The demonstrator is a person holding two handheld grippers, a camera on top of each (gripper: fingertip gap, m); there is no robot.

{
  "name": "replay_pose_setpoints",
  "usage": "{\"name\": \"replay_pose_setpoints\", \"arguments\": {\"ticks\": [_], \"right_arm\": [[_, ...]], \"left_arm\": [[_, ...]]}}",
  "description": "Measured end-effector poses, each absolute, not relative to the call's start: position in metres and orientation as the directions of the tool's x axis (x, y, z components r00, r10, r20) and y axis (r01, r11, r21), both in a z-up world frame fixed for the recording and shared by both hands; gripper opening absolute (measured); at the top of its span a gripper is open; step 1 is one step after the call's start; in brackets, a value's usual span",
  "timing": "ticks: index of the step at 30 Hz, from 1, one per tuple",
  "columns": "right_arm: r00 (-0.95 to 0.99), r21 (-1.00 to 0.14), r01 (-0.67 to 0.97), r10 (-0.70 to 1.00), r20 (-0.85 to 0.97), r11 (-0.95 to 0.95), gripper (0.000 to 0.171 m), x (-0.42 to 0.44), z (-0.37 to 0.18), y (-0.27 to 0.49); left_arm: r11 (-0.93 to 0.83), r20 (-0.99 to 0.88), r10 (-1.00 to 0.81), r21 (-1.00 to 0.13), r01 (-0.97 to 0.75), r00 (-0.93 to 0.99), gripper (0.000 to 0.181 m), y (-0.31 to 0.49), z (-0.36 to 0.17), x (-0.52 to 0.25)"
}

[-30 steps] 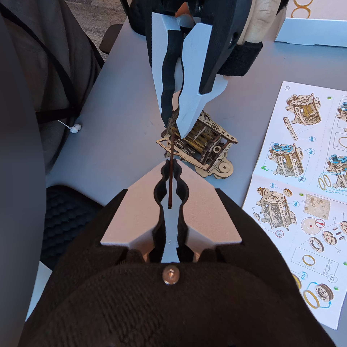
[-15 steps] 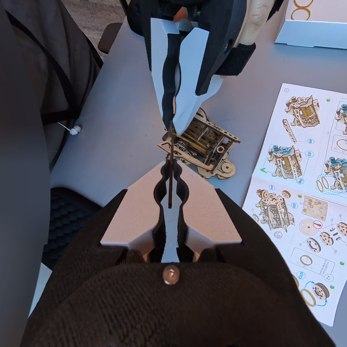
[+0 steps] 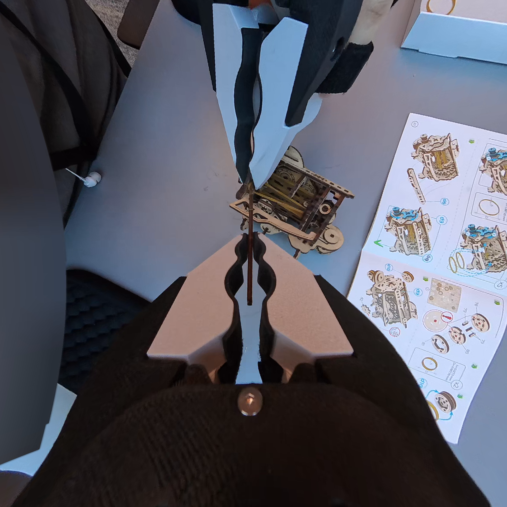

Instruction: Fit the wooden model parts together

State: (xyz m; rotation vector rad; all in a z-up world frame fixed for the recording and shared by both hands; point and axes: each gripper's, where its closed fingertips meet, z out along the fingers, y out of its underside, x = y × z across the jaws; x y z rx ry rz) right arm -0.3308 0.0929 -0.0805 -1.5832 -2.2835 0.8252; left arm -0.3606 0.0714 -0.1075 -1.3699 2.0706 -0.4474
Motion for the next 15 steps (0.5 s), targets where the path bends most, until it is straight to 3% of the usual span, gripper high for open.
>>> {"name": "replay_pose_setpoints", "arguments": {"ticks": [15], "right_arm": [[-0.377, -0.528, 0.800, 0.923, -0.076, 0.283, 0.001, -0.3306, -0.0807, 0.0912]], "left_arm": [[0.409, -0.320, -0.910, -0.591, -0.695, -0.264, 0.002, 0.0713, -0.1077, -0.3611]]}}
